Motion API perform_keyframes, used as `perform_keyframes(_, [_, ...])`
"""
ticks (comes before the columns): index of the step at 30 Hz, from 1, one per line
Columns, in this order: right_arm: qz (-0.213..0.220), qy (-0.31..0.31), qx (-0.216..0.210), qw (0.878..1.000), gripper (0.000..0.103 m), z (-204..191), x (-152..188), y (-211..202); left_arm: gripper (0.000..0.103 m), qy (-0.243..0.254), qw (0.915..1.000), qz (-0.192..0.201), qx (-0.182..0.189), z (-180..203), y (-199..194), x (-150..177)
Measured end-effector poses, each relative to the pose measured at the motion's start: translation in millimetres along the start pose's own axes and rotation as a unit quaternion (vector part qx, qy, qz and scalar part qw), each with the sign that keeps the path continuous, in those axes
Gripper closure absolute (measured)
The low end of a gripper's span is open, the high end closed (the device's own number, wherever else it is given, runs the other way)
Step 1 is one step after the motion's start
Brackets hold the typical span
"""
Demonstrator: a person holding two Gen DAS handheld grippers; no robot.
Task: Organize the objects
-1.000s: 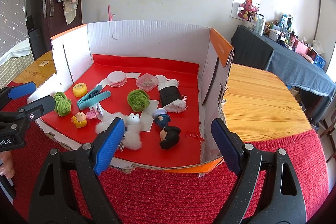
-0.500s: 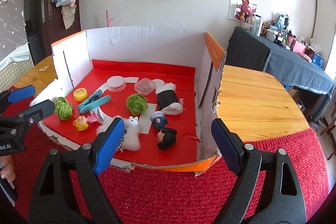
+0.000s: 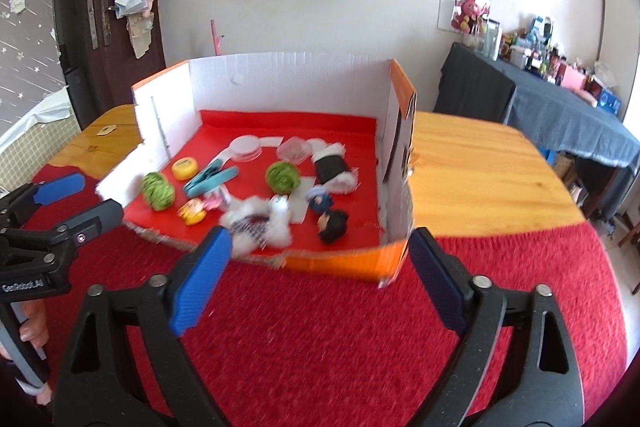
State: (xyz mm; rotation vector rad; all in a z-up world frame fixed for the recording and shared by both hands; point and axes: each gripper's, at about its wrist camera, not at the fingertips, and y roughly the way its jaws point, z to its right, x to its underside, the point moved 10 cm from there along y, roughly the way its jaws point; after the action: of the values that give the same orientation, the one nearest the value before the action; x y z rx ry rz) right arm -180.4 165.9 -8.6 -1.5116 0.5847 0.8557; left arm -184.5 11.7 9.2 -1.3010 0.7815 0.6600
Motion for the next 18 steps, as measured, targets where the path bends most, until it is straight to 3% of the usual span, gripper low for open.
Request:
perform_keyframes(10, [-0.051,0.016,0.004,0.999,0.006,-1.4,42.6,-1.6,0.002,-0.020,0.9987,-0.046,0.002,-0.9,-10.9,32.5])
perform_keyframes(18, [-0.111,0.024,0.017,0.993,0.006,4.1,67.4,17.5,0.000,-0.025,0.9943,-0.102,-0.018,-5.3,10.5,62.0])
